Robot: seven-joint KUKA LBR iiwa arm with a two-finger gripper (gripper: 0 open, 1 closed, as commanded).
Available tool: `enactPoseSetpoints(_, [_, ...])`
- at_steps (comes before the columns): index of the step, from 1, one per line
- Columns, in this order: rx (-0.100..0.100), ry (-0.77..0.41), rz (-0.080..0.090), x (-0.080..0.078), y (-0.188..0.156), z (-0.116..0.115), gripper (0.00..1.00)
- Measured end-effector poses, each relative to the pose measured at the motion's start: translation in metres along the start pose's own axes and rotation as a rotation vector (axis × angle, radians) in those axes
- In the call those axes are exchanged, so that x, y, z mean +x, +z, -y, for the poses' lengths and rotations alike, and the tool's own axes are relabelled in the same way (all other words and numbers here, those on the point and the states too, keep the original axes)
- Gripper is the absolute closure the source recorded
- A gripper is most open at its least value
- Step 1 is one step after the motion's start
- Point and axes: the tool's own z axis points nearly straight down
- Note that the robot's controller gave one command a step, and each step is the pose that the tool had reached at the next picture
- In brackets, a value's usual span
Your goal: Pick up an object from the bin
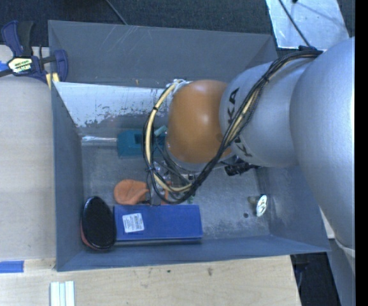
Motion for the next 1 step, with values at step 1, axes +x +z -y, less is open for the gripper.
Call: enactPoseSetpoints(1, [0.002,-0.002,-0.007,-0.0024,-0.0444,-0.0065,1.0])
